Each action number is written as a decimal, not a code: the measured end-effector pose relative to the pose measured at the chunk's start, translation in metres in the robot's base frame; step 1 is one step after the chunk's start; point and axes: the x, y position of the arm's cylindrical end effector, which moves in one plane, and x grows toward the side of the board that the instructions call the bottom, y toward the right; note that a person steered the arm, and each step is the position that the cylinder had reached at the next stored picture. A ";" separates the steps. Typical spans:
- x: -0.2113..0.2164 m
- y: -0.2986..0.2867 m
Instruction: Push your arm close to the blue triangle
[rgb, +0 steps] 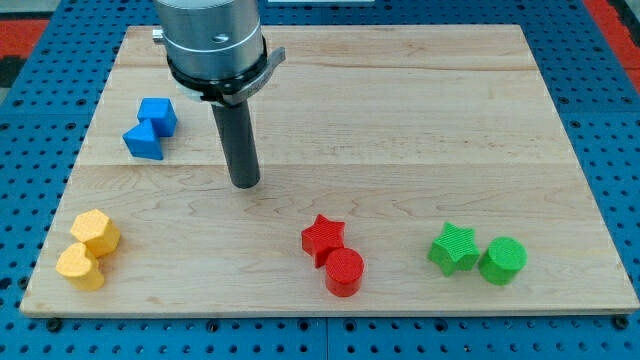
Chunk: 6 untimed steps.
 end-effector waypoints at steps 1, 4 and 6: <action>0.008 -0.032; 0.009 -0.056; 0.009 -0.064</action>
